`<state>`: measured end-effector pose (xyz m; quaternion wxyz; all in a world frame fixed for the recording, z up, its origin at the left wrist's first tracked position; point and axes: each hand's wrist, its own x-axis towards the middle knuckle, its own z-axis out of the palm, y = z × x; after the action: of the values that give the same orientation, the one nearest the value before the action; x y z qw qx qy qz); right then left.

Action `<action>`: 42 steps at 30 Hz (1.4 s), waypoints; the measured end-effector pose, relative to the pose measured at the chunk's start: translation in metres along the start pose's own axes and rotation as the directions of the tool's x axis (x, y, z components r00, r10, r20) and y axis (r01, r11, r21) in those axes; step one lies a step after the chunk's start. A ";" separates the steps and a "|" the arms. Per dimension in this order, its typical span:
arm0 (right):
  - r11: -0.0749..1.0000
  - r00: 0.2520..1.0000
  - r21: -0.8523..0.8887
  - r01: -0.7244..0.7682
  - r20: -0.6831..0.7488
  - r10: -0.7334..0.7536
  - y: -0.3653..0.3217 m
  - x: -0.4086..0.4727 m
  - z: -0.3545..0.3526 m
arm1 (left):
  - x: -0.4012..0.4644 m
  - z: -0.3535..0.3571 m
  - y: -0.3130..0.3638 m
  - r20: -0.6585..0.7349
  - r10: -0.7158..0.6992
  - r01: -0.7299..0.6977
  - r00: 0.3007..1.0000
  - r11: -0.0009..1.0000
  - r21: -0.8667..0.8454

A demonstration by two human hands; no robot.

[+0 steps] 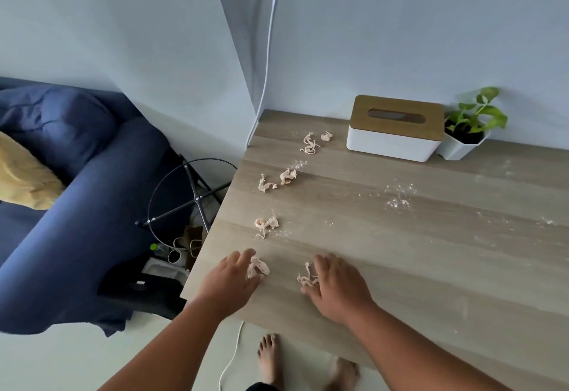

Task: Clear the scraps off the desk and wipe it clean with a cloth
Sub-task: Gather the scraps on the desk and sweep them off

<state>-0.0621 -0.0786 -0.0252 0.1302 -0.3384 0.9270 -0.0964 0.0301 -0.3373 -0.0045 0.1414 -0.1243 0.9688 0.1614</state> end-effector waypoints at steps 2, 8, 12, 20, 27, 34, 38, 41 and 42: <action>0.996 1.000 -0.080 0.024 0.010 -0.023 -0.003 -0.004 0.002 | 0.008 0.005 -0.003 0.045 0.044 -0.045 0.998 0.998 0.032; 0.976 0.975 -0.196 0.096 -0.178 -0.131 -0.015 -0.003 0.015 | 0.023 0.006 -0.008 0.022 0.355 -0.350 0.935 0.909 0.227; 0.982 0.981 -0.188 0.008 -0.187 -0.043 -0.027 0.001 0.012 | 0.030 0.010 -0.021 0.079 0.249 -0.256 0.965 0.961 0.103; 0.948 0.950 0.063 -0.311 0.034 0.309 -0.038 0.012 0.003 | 0.055 -0.012 -0.050 0.145 0.236 -0.229 0.961 0.971 -0.061; 0.827 0.848 0.240 -0.508 -0.030 0.529 -0.049 0.017 -0.002 | 0.062 -0.030 -0.073 0.063 0.291 -0.277 0.955 0.947 -0.165; 0.779 0.817 0.324 -0.536 -0.031 0.575 -0.063 0.023 0.002 | 0.067 -0.027 -0.088 0.084 0.387 -0.379 0.918 0.920 -0.101; 0.752 0.799 0.328 -0.571 0.011 0.602 -0.070 0.025 0.003 | 0.070 -0.024 -0.095 0.135 0.369 -0.365 0.920 0.929 -0.056; 0.742 0.794 0.320 -0.590 0.063 0.604 -0.076 0.027 0.000 | 0.069 -0.023 -0.099 0.167 0.381 -0.386 0.909 0.923 -0.008; 0.742 0.794 0.311 -0.593 0.077 0.603 -0.076 0.028 -0.001 | 0.068 -0.024 -0.099 0.174 0.374 -0.379 0.911 0.926 -0.009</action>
<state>-0.0370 -0.1542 -0.0091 0.1937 0.0038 0.9598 -0.2031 -0.0106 -0.4501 -0.0319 0.1927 0.0809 0.9605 0.1837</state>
